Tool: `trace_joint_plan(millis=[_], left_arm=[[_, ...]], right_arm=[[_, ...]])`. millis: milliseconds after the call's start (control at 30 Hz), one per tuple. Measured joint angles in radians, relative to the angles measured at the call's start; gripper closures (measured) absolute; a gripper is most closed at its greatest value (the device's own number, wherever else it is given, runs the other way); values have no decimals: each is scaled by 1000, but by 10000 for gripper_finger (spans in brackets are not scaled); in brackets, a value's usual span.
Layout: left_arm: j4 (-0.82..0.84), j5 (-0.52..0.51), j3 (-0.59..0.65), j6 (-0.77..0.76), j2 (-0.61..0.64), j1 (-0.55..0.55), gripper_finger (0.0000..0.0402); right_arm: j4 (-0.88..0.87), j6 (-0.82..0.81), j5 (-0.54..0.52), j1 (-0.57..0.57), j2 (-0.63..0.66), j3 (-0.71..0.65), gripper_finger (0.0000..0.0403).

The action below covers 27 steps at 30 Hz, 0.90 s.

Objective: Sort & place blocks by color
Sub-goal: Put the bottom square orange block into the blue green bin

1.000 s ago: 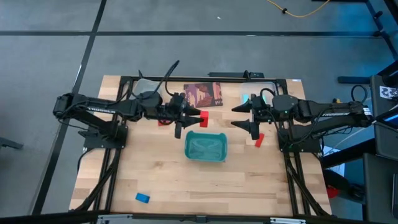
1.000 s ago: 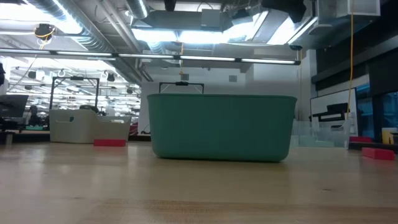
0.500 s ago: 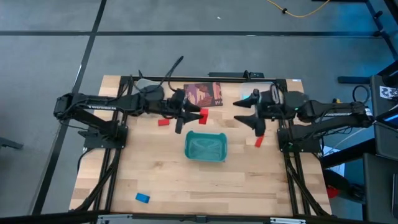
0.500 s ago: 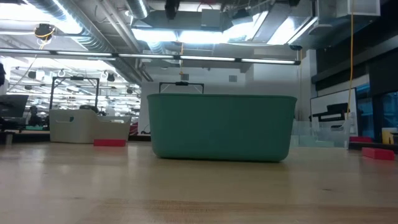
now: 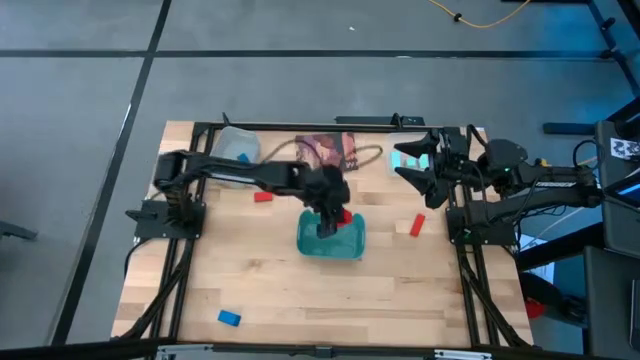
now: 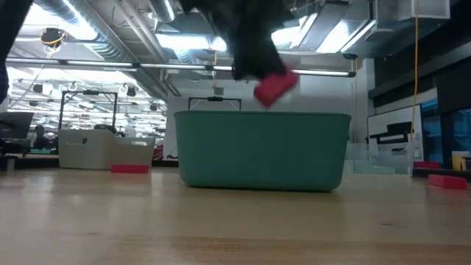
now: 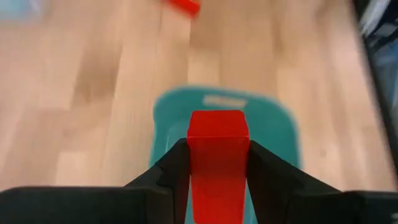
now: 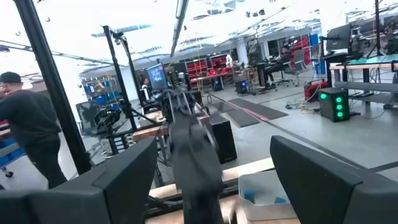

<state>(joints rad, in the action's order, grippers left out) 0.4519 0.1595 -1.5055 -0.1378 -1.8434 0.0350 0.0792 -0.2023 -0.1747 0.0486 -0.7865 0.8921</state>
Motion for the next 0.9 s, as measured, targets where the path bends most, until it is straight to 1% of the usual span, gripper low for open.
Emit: trace_joint_plan(millis=[133,333,600,900], left_arm=[[39,-1,-31,17,-101,-15,285],[46,-12,-33,18,-174,-44,285],[82,-31,-31,38,-228,-70,285],[83,-60,-32,46,-231,-83,282]], right_arm=[[-1,1,0,0,5,0,86],[-6,2,-1,0,4,0,86],[-10,2,-17,0,4,0,86],[-10,2,-17,0,4,0,86]])
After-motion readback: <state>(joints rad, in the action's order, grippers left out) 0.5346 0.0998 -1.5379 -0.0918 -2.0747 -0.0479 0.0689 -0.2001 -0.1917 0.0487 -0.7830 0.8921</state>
